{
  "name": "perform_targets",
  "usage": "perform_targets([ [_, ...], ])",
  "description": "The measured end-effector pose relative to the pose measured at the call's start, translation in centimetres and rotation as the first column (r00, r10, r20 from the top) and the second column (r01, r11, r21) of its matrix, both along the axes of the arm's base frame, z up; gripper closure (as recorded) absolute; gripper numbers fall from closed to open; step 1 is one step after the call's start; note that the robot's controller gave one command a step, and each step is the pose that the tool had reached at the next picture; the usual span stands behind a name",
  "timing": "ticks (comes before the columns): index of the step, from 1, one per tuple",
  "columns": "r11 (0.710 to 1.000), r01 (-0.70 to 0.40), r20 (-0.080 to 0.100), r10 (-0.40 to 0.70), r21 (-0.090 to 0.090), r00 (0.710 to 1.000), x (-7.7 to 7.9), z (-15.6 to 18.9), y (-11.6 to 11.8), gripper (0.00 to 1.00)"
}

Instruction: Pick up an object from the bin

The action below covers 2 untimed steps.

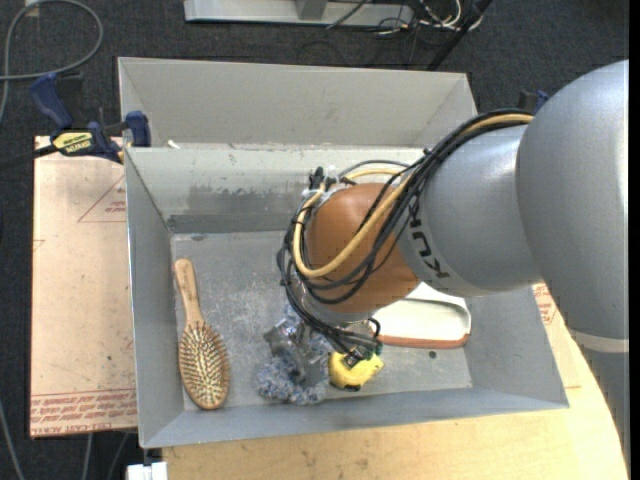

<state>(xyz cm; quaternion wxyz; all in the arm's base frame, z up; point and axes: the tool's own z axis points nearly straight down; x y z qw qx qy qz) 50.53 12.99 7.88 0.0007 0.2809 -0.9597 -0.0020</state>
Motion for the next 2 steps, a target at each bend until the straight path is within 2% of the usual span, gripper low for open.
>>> perform_targets([
  [1,1.0,0.0,0.0,0.0,0.0,1.0,0.0,0.0,0.0,1.0],
  [2,1.0,0.019,0.002,-0.019,0.002,1.0,-0.4,13.0,-0.4,1.0],
])
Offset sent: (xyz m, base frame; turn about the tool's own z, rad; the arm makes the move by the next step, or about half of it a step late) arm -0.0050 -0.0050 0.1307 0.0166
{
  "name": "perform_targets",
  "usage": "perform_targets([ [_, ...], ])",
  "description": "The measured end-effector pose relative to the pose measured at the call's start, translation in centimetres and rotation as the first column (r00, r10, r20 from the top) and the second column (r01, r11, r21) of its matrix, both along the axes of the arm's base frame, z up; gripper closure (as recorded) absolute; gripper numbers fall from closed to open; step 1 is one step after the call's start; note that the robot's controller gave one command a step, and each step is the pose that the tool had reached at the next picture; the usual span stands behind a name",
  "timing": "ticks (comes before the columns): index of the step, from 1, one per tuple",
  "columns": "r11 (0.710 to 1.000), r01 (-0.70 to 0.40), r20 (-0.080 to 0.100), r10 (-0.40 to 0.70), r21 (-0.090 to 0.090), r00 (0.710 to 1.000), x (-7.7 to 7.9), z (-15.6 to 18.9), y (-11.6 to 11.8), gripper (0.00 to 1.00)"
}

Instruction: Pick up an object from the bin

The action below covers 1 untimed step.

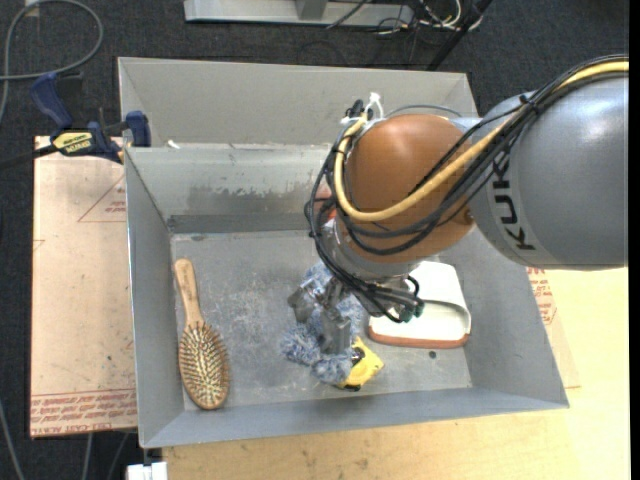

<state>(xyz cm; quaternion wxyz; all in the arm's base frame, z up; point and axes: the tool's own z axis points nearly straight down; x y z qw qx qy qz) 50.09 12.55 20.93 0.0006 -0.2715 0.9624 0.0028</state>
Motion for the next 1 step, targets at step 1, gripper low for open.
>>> perform_targets([
  [1,1.0,0.0,-0.001,0.0,0.0,1.0,-0.01,-0.02,-0.01,1.0],
])
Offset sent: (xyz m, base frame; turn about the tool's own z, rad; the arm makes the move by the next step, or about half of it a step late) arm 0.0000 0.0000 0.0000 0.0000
